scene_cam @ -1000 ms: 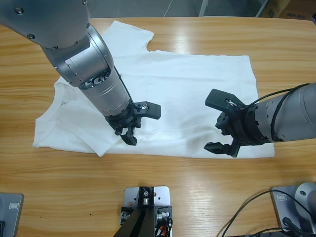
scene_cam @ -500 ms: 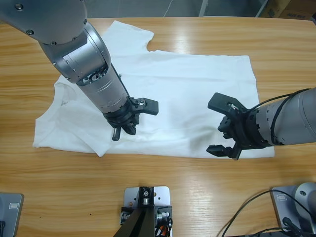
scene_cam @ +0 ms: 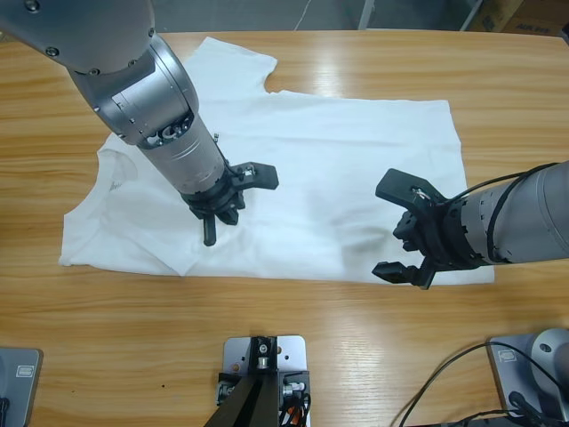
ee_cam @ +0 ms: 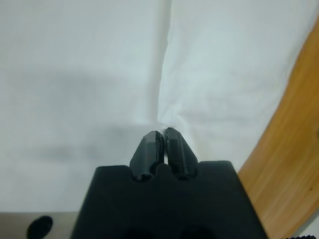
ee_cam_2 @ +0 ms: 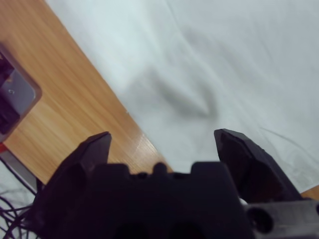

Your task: Fold clothes

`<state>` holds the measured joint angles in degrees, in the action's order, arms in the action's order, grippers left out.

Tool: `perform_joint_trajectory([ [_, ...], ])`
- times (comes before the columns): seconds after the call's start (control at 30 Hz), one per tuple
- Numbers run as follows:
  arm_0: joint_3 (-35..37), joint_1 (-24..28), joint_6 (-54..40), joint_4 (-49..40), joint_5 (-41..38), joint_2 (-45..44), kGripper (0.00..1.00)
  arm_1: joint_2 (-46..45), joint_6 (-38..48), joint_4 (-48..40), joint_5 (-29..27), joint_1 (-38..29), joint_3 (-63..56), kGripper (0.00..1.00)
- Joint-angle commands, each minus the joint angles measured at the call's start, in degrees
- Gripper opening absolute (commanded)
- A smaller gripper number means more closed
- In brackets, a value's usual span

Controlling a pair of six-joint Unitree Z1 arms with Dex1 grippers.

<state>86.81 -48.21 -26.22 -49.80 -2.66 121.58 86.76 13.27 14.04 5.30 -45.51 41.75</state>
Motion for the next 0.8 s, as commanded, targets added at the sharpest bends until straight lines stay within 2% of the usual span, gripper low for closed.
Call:
perform_joint_trajectory([
  [0.03,1.19,0.48,6.36,-0.44,6.28,-0.15,0.000,-0.62,1.01,-1.58,-0.90,-0.46,-2.46,0.844],
  [0.23,3.72,0.22,7.38,-3.44,6.65,-0.24,0.000,0.08,1.08,-1.91,-0.97,-0.46,-2.64,0.845],
  [0.4,5.64,-3.63,5.83,-3.43,-2.81,1.01,0.000,0.06,1.94,-2.11,-2.48,-0.46,-2.55,0.849],
  [0.43,5.64,-4.37,5.83,-3.44,-2.95,1.03,0.146,-0.47,2.03,-2.18,-3.63,-0.46,-2.37,0.849],
  [0.47,5.46,-4.88,5.76,-3.46,-2.88,0.94,0.715,-1.15,2.03,-2.28,-5.42,-0.46,-2.14,0.849],
  [0.5,5.16,-5.11,5.92,-3.50,-2.81,0.73,0.931,-1.80,2.03,-2.35,-7.14,-0.06,-1.79,0.849],
  [0.57,4.49,-5.18,7.46,-4.22,-1.33,-0.15,0.940,-2.84,4.77,-1.19,-9.29,3.44,-0.84,0.873],
  [0.63,3.51,-5.18,9.13,-4.38,0.39,-1.77,0.950,-3.24,9.83,4.31,-10.34,9.33,1.06,0.949],
  [0.8,3.44,-5.20,12.30,-6.61,2.06,-2.82,0.959,-1.52,15.28,6.35,-14.07,22.11,-1.18,0.940],
])
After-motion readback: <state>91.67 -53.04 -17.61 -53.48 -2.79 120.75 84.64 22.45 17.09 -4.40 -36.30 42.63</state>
